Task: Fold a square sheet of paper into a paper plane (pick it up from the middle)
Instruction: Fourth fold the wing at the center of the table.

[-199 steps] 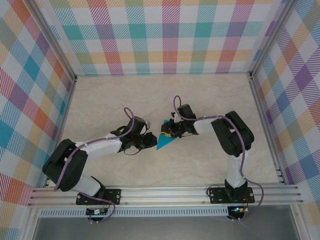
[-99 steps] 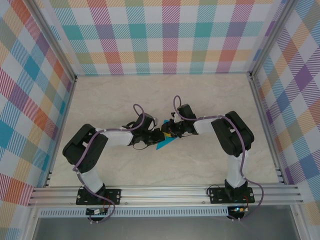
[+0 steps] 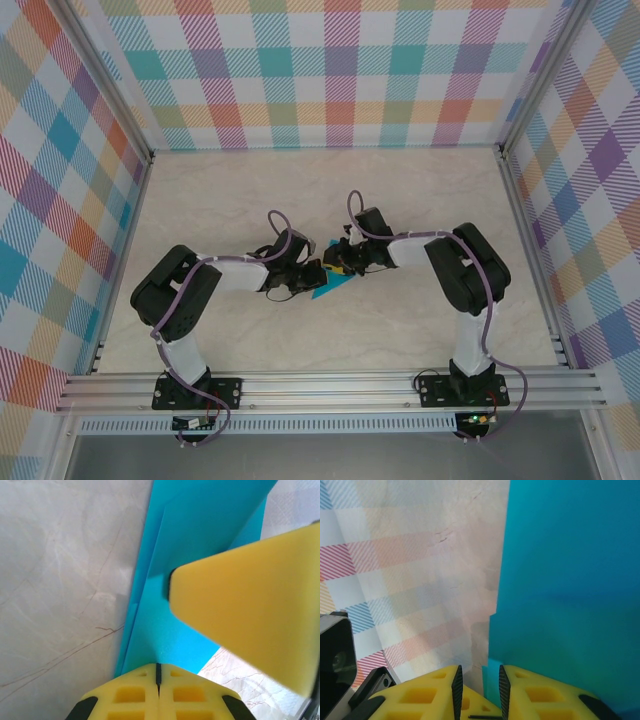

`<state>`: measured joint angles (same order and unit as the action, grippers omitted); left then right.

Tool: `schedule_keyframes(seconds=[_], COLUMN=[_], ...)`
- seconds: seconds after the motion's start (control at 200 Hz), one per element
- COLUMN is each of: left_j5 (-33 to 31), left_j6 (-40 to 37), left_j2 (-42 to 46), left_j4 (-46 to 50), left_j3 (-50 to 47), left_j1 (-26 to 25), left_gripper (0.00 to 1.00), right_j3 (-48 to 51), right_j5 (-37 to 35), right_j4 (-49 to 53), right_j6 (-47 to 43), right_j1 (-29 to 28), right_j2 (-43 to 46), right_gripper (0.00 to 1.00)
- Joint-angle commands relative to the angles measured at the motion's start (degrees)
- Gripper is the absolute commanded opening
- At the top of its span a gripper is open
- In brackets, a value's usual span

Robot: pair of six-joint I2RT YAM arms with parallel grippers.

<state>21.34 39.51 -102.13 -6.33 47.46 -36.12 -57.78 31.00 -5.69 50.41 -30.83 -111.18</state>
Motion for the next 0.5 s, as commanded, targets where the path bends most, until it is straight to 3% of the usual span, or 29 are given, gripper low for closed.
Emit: schedule_keyframes(seconds=[0.0, 0.235, 0.5], left_j5=[-5.42, -4.91, -4.49], left_j6=[-2.31, -1.59, -1.82], left_j2=[-1.64, -2.85, -3.24], left_j4=[6.75, 5.53, 5.44], left_j3=[-2.44, -2.82, -2.57], left_j1=[0.79, 0.79, 0.79], left_gripper=[0.00, 0.00, 0.00], right_j3=[-3.11, -2.34, 0.48], right_j5=[-3.14, -4.26, -1.92], right_j4=[8.12, 10.13, 5.26], right_j6=[-1.90, -3.50, -1.66], right_j1=[1.23, 2.79, 0.84], right_j2=[4.56, 9.78, 8.24], right_gripper=[0.29, 0.23, 0.17])
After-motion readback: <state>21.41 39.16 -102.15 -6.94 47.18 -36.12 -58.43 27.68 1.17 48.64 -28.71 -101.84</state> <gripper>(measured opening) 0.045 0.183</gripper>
